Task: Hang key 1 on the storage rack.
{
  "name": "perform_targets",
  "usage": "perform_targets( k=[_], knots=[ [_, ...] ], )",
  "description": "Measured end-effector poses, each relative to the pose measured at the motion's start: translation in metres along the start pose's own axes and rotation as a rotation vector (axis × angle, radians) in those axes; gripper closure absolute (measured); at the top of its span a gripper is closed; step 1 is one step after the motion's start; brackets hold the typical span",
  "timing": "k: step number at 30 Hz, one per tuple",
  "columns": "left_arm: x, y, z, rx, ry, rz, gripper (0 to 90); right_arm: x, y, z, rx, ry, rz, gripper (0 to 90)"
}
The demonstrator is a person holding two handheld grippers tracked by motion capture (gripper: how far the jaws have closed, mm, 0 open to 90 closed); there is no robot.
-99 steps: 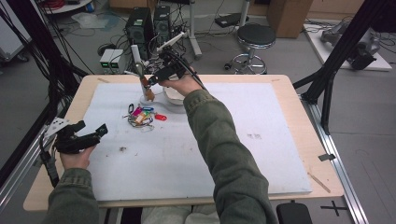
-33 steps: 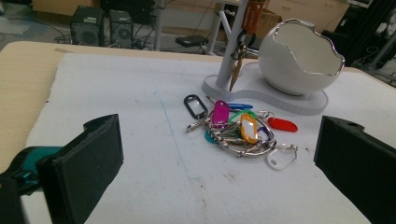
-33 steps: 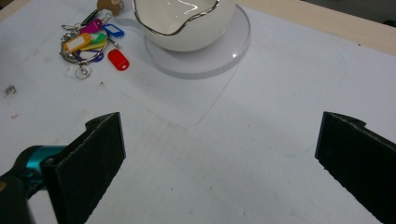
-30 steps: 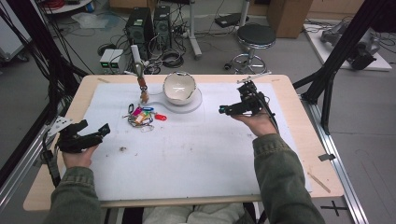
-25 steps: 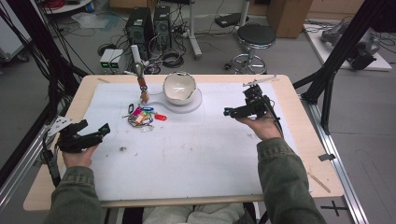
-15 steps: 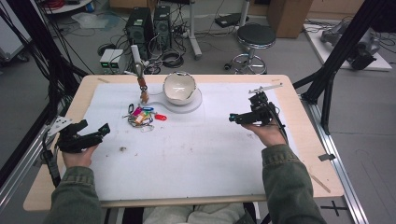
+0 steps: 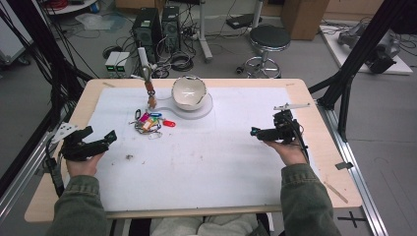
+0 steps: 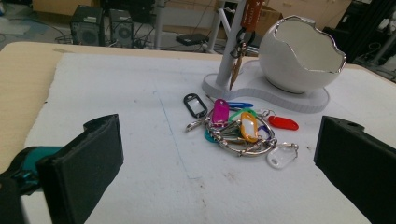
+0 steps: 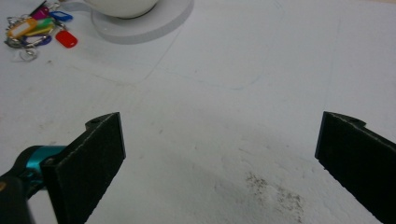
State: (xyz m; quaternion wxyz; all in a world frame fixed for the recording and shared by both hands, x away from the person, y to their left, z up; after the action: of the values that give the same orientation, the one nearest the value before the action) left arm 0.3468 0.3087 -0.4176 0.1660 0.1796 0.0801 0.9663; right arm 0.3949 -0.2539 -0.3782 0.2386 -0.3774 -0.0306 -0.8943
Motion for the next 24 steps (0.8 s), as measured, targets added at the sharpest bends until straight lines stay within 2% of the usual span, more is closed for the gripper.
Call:
perform_targets(
  k=[3, 9, 19, 24],
  knots=[
    [0.000, 0.000, 0.000, 0.000, 0.000, 0.001, 1.8, 0.002, 0.003, -0.005, -0.015, 0.026, -0.007, 0.6],
    [0.000, 0.000, 0.000, 0.000, -0.001, 0.001, 1.8, 0.004, 0.009, -0.019, -0.039, 0.042, -0.020, 0.6],
    [0.000, 0.001, 0.000, -0.001, -0.004, 0.000, 1.8, 0.009, 0.019, -0.036, -0.058, 0.091, -0.063, 0.6],
    [0.000, 0.001, 0.000, -0.003, -0.006, 0.000, 1.8, 0.010, 0.021, -0.043, -0.057, 0.094, -0.072, 0.6]
  ],
)
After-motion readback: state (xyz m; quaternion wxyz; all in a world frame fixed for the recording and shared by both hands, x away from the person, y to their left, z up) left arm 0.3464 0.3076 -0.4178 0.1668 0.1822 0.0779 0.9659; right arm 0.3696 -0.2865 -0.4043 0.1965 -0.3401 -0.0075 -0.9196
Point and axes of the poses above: each handheld gripper's, and its own axes: x roughly backward along the jaws, z roughly out of its top, y roughly to its right, the point moved 3 cm from there along -x, roughly forward along the jaws, and after that the axes turned 3 degrees about -y, right-handed, at the moved point
